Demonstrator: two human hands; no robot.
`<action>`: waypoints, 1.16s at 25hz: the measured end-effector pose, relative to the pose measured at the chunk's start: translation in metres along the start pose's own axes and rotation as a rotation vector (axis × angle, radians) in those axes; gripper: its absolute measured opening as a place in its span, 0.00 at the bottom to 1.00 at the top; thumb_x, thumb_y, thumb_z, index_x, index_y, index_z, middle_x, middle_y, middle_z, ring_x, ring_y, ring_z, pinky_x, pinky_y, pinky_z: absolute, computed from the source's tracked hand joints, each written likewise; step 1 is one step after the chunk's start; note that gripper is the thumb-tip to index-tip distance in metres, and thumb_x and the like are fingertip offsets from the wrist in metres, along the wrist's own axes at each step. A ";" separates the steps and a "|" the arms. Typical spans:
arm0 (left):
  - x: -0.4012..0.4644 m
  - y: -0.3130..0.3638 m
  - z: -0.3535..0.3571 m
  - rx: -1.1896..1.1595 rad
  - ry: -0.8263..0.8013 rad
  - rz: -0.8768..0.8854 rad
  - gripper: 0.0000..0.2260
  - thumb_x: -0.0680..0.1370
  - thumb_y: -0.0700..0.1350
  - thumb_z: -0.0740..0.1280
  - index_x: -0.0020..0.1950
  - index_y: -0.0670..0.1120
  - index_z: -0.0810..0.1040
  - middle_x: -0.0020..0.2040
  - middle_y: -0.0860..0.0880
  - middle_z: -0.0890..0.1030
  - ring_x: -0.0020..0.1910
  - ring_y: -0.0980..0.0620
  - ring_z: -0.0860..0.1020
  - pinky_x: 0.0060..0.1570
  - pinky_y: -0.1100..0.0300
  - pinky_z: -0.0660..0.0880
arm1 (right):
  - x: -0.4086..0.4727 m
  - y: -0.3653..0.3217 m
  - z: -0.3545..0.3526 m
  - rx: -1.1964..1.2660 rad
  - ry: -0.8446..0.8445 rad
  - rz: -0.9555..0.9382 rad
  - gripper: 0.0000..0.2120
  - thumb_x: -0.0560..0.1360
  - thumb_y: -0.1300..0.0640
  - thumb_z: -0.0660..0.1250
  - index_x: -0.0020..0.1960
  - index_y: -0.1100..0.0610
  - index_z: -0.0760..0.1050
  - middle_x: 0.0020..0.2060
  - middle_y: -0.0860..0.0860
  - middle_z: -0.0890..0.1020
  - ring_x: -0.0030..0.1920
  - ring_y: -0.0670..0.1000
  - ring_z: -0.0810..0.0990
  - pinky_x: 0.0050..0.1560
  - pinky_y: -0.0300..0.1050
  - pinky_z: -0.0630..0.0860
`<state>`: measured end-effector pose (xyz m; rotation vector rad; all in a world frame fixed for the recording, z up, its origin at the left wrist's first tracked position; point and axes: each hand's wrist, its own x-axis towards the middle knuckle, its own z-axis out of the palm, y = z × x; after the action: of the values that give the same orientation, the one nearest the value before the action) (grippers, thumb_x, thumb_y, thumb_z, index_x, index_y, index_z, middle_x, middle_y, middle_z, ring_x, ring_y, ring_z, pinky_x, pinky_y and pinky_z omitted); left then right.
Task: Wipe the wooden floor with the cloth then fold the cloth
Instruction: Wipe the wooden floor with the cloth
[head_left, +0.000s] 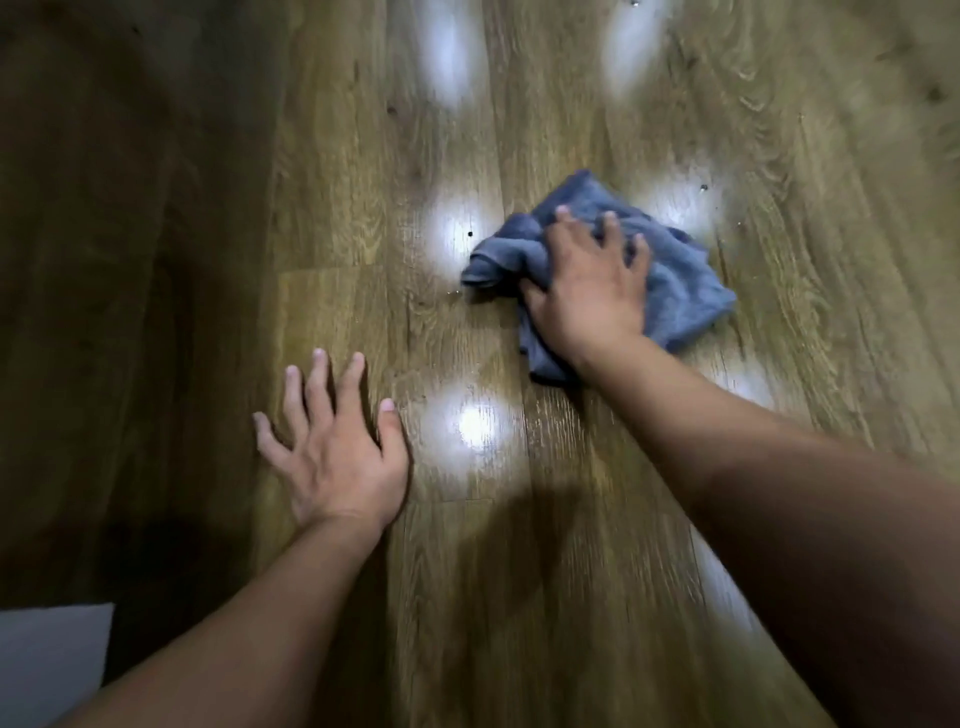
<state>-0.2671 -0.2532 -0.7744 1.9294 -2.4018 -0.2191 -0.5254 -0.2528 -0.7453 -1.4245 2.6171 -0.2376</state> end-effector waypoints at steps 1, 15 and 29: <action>-0.001 0.000 0.000 -0.007 0.001 0.000 0.28 0.79 0.60 0.50 0.79 0.56 0.63 0.82 0.49 0.57 0.82 0.48 0.49 0.76 0.35 0.45 | -0.002 -0.016 0.003 -0.013 -0.017 -0.078 0.26 0.76 0.43 0.64 0.71 0.49 0.66 0.78 0.46 0.61 0.79 0.60 0.53 0.75 0.64 0.49; -0.001 0.001 -0.004 -0.055 0.041 -0.029 0.27 0.76 0.52 0.54 0.76 0.56 0.69 0.81 0.51 0.63 0.81 0.48 0.55 0.76 0.37 0.47 | -0.144 0.038 -0.005 -0.175 -0.109 -0.581 0.30 0.71 0.41 0.65 0.69 0.53 0.74 0.74 0.48 0.70 0.75 0.60 0.66 0.71 0.64 0.63; 0.007 -0.001 -0.007 0.001 0.025 -0.002 0.28 0.73 0.53 0.54 0.73 0.55 0.72 0.78 0.48 0.67 0.77 0.45 0.61 0.72 0.38 0.57 | -0.006 0.002 0.003 -0.048 0.066 0.073 0.26 0.74 0.45 0.68 0.68 0.53 0.68 0.72 0.52 0.70 0.71 0.64 0.64 0.67 0.67 0.60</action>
<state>-0.2672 -0.2612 -0.7684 1.9239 -2.3848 -0.1927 -0.5230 -0.2466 -0.7481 -1.3555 2.7392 -0.2177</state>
